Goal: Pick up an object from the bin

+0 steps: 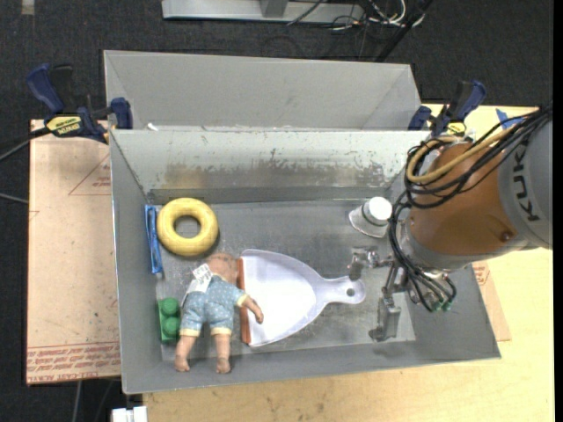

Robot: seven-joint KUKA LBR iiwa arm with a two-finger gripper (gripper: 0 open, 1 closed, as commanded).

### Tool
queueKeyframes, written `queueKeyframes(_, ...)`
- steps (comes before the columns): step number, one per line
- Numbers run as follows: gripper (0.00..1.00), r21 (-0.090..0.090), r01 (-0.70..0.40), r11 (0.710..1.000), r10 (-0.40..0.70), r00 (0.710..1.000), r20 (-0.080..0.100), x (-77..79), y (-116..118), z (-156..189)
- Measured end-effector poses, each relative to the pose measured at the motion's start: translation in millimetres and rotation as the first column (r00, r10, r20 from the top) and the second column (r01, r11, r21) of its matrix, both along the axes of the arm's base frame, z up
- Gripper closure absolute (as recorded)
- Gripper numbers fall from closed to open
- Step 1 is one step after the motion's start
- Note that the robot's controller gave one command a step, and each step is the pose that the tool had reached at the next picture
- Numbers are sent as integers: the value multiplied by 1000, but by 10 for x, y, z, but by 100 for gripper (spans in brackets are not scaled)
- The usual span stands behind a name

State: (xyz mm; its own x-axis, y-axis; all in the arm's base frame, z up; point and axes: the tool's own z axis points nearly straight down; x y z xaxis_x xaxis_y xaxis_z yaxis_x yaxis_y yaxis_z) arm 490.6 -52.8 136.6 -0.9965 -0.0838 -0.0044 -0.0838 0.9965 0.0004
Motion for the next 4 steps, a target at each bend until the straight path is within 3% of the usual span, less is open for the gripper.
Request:
queueKeyframes(1, 0, -2, 12, 1000, -12, 1000, 8, 332, 44, -582)
queueKeyframes(2, 100, -2, -361, 933, 361, 933, 3, 261, 270, -627)
queueKeyframes(3, 100, -3, -361, 933, 361, 933, 3, 261, 270, -627)
queueKeyframes(4, 100, 2, -356, 935, 356, 935, -6, 204, 298, -277)
